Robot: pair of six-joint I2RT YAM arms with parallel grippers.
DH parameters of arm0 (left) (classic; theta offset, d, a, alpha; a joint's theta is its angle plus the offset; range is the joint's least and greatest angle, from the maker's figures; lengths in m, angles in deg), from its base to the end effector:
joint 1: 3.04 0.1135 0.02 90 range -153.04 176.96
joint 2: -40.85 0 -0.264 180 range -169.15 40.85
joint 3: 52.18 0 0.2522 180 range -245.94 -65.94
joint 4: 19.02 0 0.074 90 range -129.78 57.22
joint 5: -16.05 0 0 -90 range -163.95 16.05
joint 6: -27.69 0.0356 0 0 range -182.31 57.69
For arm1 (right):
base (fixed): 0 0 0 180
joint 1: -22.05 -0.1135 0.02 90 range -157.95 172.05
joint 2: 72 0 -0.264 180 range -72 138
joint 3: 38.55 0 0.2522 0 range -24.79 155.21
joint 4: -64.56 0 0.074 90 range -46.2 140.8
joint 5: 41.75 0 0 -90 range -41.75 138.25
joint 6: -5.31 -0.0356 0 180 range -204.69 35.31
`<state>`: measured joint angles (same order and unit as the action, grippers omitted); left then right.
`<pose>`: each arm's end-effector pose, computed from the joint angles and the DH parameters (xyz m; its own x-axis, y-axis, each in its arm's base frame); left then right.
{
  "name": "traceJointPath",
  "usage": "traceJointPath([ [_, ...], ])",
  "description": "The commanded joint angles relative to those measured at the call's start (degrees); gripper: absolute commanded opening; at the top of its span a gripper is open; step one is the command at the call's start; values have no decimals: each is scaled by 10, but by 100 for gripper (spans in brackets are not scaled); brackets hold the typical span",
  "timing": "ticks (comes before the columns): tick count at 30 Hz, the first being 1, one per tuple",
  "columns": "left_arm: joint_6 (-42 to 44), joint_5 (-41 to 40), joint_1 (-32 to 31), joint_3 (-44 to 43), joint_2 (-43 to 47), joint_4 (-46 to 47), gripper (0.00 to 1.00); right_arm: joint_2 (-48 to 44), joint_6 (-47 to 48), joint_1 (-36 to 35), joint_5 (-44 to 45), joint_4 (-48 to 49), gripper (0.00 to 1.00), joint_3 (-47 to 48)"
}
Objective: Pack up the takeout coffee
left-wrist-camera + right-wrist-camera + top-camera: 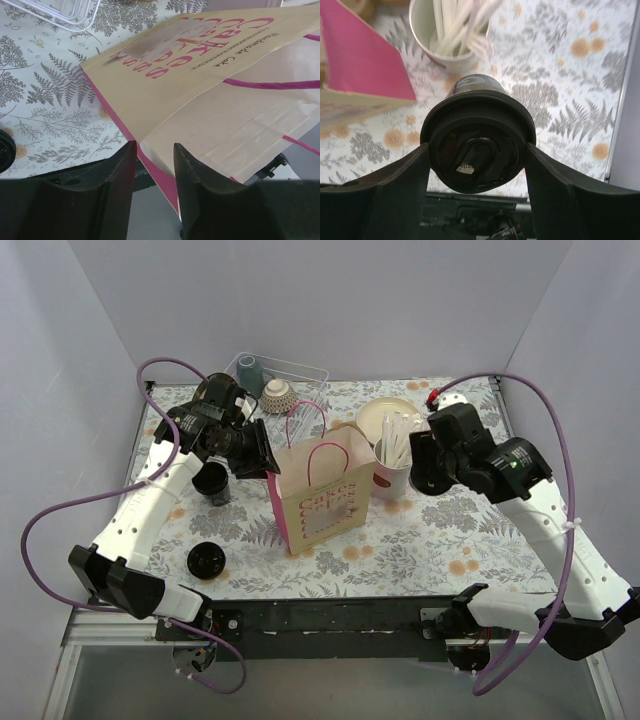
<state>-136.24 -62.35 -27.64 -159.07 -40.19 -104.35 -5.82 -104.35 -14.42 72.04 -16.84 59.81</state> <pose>0.2345 -0.1152 0.3905 -0.6979 -0.7157 0.0259 -0.6141 0.5794 -0.5359 0.1665 0.1052 0.4086 -0.6851 -0.1236 -0.7178 -0.1078 0.9919 -0.0679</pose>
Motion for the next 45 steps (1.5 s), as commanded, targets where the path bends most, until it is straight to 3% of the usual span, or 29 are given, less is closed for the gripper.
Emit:
traceJointPath([
  [1,20,4,-1,-3,10,14,31,28,97,-3,34,14,53,120],
  [6,82,59,-2,-16,-1,17,3,52,167,-3,-38,60,51,195],
  [7,91,62,-3,-15,4,19,1,50,182,-3,-91,75,51,202],
  [9,121,77,-4,-16,11,18,0,34,243,-3,-204,108,52,192],
  [16,141,110,-4,-21,13,4,0,-16,344,-3,-333,159,53,191],
  [21,165,138,-4,-34,18,-1,0,-23,345,-4,-450,173,52,191],
  [25,220,133,-4,-18,39,34,0,-39,316,-11,-491,181,51,149],
  [28,216,99,-4,-27,42,84,0,-66,326,-12,-494,181,53,108],
  [32,223,126,-6,20,71,206,0,-55,369,-14,-458,122,52,101],
  [38,294,136,-14,69,89,238,0,-69,353,-29,-422,146,50,51],
  [41,296,127,-31,66,86,238,0,-62,334,-53,-395,153,49,45],
  [45,308,135,-69,119,119,282,0,-33,330,-145,-281,136,49,55],
])
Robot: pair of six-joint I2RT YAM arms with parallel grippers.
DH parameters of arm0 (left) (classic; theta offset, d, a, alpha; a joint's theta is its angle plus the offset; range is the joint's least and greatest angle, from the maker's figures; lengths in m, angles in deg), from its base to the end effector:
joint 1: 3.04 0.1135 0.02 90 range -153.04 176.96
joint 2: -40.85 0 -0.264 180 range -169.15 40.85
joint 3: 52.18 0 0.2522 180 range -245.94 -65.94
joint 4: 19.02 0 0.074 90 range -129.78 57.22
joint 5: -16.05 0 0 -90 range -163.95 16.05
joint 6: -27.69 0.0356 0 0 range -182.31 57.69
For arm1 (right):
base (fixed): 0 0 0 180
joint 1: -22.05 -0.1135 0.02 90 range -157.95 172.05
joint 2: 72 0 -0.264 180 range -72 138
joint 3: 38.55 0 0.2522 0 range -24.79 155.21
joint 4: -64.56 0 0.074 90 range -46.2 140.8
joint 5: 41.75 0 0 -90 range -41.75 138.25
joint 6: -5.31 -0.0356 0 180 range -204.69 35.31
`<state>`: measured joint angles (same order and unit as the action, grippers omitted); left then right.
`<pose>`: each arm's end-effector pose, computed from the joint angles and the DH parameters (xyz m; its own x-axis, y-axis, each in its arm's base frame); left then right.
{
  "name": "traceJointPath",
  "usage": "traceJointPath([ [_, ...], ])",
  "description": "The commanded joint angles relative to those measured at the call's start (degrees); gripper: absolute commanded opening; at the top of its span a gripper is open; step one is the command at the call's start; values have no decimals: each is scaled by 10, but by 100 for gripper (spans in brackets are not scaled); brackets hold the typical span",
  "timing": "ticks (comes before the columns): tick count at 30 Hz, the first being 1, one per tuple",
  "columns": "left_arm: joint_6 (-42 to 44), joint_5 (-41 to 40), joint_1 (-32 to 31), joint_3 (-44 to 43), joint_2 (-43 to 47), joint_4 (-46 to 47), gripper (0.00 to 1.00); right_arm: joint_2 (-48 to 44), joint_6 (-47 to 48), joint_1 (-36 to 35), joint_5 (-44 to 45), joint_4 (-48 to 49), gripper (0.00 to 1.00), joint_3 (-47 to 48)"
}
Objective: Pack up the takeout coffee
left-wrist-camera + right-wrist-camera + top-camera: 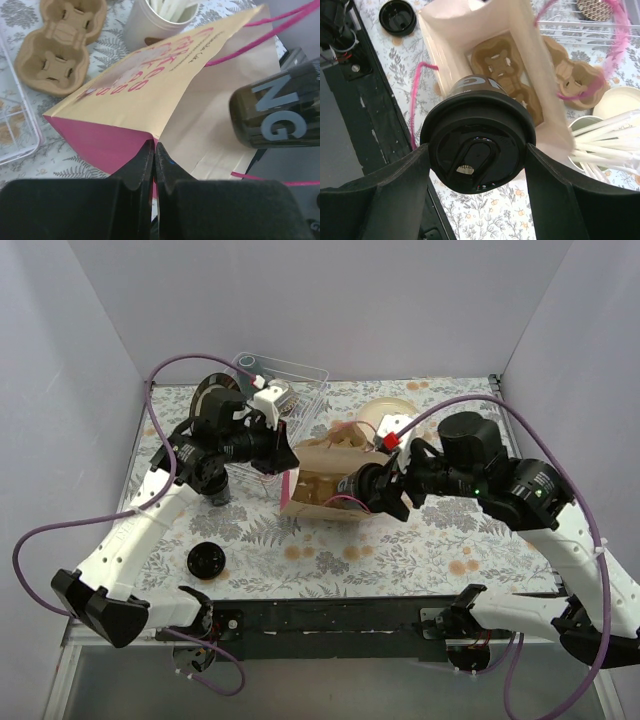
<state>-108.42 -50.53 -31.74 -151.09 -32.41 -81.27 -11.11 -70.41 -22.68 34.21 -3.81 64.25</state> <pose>0.2186 -0.1358 0.4119 -0.8818 -0.2711 -0.3858 0.1226 0.6581 -0.7429 0.1193 0.1303 0.4643 -0.1003 -0.4362 -0.8942 -0.8893 0.4424 -0.1161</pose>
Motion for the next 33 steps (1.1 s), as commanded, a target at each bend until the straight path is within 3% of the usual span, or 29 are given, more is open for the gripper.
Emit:
traceJointPath([
  [1,30,22,-31,46,53,62,0,27,-12,-76,116,-1,50,15],
  [7,38,44,-37,82,95,54,0,66,-21,-166,283,-19,49,63],
  [12,49,70,-37,103,142,33,0,111,6,-221,307,-62,49,108],
  [18,46,94,-37,136,189,43,0,84,-15,-300,343,-19,48,32],
  [23,69,110,-37,176,213,52,0,98,-19,-371,456,-1,47,-36],
  [30,144,116,-37,179,231,29,0,86,-10,-375,507,44,47,-94],
  [33,154,123,-37,176,234,42,0,60,27,-375,477,90,48,-142],
])
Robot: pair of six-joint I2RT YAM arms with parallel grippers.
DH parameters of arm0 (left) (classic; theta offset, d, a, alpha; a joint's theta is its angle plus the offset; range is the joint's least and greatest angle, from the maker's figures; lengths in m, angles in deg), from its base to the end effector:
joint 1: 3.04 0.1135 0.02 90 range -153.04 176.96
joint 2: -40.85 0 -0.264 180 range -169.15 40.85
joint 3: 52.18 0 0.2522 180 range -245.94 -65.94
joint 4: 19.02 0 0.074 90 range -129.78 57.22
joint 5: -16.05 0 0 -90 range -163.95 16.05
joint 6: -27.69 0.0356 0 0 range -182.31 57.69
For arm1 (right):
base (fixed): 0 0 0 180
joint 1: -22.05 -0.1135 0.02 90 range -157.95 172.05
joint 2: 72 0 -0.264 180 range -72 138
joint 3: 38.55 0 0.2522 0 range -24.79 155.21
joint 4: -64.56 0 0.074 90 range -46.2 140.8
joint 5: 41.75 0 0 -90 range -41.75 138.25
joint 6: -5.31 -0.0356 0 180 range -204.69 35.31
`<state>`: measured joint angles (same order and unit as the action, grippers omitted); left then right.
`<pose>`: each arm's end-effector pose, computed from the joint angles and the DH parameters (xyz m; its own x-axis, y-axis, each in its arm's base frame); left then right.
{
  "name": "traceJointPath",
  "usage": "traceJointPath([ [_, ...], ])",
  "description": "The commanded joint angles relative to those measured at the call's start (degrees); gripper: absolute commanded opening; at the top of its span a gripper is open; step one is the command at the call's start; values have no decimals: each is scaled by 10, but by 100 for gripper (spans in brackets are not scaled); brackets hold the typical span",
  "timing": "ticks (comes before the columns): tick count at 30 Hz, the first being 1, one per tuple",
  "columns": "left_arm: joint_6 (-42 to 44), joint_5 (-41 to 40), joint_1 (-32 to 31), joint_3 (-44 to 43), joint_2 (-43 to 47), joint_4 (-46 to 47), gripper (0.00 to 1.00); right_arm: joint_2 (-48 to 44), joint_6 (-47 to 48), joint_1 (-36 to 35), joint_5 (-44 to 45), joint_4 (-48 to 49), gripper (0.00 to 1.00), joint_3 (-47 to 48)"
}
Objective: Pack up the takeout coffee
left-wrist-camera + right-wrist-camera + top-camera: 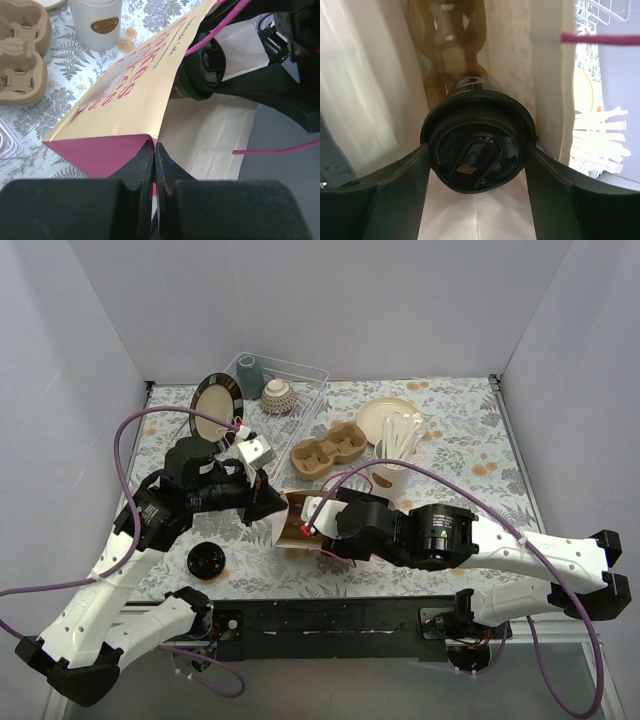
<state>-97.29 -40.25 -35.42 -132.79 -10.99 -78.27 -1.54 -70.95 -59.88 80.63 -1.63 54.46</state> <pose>0.1307 -0.1062 0.3899 -0.8379 -0.0334 -0.5448 0.4503 0.5216 -0.7247 0.0526 0.2349 0.3872 0.0916 -0.7830 -0.6152 -0.7824 0.3256 -0.5309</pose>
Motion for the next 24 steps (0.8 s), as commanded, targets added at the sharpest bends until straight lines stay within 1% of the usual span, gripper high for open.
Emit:
traceJointPath([
  [1,40,23,-1,-8,18,16,0,-38,51,-3,1,77,48,-49],
  [6,26,35,-1,-3,12,36,0,-40,64,-3,13,90,48,-70],
  [10,0,40,-1,28,23,52,0,-43,57,-3,-17,98,47,-89],
  [15,-9,46,-1,52,30,59,0,-38,84,-3,-49,129,47,-115],
  [18,-11,45,-1,48,24,56,0,-34,99,-3,-44,149,47,-122],
  [24,1,38,-1,32,11,36,0,-19,117,-3,8,158,48,-126],
])
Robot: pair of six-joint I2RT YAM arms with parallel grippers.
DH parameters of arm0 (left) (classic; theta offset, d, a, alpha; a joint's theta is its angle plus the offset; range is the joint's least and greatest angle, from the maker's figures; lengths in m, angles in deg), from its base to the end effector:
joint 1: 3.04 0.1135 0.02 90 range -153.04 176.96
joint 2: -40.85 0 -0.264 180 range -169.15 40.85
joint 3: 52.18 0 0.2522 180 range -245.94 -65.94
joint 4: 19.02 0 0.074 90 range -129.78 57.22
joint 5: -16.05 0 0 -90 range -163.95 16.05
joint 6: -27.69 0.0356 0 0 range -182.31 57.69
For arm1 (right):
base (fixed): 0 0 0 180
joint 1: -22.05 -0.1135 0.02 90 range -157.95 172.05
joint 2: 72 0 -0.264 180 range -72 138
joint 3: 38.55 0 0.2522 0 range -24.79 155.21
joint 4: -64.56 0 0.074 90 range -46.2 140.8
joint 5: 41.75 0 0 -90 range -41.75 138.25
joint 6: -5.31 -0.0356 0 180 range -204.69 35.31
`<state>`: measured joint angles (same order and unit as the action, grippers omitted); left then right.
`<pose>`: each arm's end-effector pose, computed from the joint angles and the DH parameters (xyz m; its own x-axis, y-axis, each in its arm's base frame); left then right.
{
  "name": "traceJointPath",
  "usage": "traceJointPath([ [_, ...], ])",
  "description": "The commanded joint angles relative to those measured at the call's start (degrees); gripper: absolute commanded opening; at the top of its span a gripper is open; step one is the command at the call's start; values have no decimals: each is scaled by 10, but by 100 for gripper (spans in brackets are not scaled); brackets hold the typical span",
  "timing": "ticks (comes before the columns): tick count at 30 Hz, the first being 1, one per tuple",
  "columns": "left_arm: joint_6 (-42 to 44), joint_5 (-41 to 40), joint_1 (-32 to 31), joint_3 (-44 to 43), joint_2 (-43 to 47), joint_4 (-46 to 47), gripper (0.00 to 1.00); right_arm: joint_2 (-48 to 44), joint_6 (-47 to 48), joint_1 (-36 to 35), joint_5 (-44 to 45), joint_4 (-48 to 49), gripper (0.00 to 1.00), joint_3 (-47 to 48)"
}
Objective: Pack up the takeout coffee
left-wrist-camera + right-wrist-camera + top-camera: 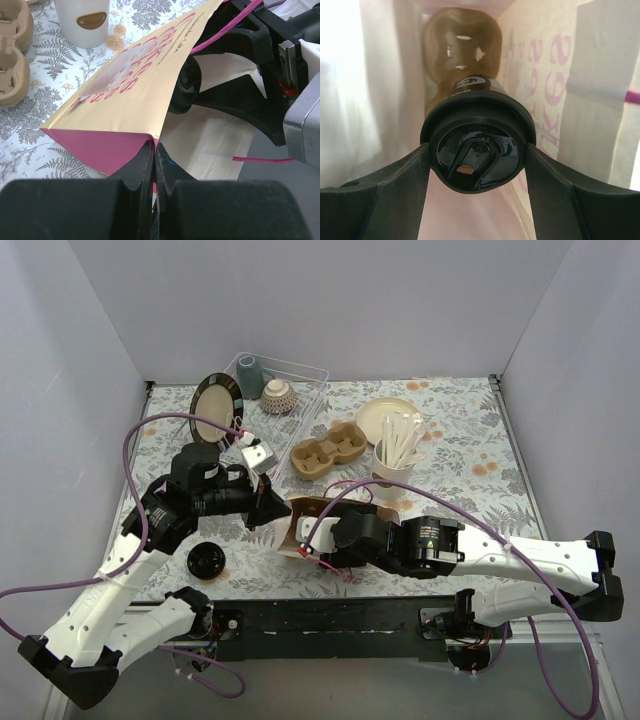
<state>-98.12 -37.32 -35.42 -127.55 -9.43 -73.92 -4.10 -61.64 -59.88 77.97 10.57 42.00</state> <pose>0.1311 -0.1083 0.3725 -0.8477 -0.0184 -0.5301 0.4574 0.4805 -0.7482 0.0519 0.2406 0.3440 0.2309 -0.7938 -0.5626 -0.7794 0.1952 -0.5953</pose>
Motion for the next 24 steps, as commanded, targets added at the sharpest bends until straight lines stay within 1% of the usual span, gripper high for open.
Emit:
traceJointPath([
  [1,11,12,-1,-19,-3,-9,0,7,42,-3,31,37,48,-5],
  [4,15,12,-1,-9,11,-7,0,12,58,-3,17,28,48,-15],
  [8,29,2,-1,-7,23,-10,0,4,54,-1,2,23,48,-20],
  [14,27,7,-1,-11,26,-5,0,13,41,0,21,9,47,-19],
  [16,24,10,-1,-11,26,-3,0,15,44,1,39,29,46,-19],
  [19,26,17,-1,-9,25,-6,0,20,68,8,32,75,47,-28],
  [24,45,13,-1,-19,21,-24,0,41,72,20,17,64,47,-6],
])
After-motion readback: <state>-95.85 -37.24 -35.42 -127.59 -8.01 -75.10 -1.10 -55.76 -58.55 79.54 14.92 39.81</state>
